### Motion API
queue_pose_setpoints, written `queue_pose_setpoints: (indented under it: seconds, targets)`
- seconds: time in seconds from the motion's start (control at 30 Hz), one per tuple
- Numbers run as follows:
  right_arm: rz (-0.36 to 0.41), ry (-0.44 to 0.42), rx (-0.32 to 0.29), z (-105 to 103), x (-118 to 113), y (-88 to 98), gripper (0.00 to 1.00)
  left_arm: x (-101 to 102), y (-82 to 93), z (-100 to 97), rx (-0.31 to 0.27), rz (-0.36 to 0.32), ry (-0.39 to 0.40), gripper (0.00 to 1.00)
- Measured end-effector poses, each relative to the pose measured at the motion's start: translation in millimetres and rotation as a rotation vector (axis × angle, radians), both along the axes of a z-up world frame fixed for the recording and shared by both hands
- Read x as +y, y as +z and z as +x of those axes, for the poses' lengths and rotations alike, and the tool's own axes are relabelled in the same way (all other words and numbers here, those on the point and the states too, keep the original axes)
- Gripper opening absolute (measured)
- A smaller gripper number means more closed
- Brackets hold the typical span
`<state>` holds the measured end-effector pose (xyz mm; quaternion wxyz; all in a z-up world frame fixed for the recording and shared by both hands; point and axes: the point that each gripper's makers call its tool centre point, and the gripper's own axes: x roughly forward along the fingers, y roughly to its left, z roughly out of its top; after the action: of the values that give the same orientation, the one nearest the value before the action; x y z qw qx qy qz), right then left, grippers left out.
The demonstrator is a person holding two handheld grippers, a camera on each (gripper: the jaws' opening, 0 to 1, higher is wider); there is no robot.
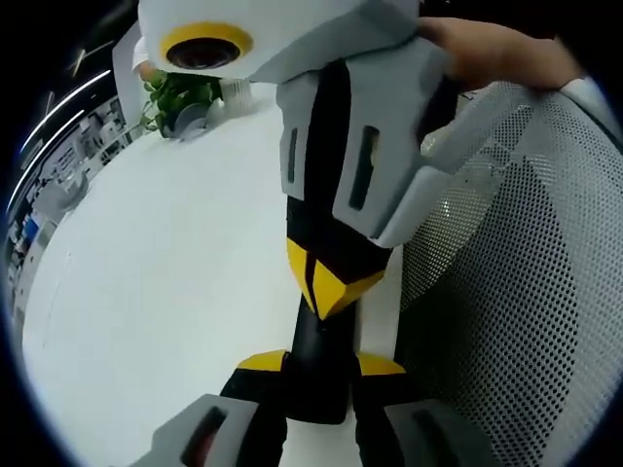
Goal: Press the specified remote control buttons in sequence, fully releasing each button before pressing the next.
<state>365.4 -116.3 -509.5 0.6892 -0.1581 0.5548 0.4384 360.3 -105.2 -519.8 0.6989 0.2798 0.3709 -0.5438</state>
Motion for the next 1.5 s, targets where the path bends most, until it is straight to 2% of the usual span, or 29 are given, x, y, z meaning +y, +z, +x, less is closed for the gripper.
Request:
queue_pose_setpoints:
  seconds: [0.2,0.33,0.57,0.67,0.8,1.2,1.5]
  targets:
    - [-0.025,0.010,-0.013,0.8,-0.7,-0.7,0.00,-0.2,-0.4,0.4,0.000,-0.004,0.003,0.25]
    - [-0.003,-0.030,0.013,2.0,-1.7,-1.1,0.00,-0.1,-0.5,0.4,0.001,-0.005,0.004,0.25]
    - [0.020,-0.041,0.010,2.7,-1.4,-1.3,0.00,-0.2,-0.9,0.7,0.000,-0.007,0.007,0.25]
    - [0.036,-0.091,0.041,4.0,-1.9,-0.5,0.00,-0.2,-0.9,0.6,-0.001,-0.008,0.008,0.25]
    - [0.050,-0.107,0.060,5.6,-2.5,-1.6,0.00,-0.4,-0.5,0.4,-0.001,-0.010,0.010,0.25]
    - [0.071,-0.069,0.067,-1.5,9.1,-2.0,0.00,-0.1,-0.7,0.5,-0.001,-0.011,0.011,0.25]
    - [0.057,-0.087,0.074,-2.6,8.4,-0.8,0.00,-0.1,0.0,-0.1,0.000,-0.007,0.012,0.25]
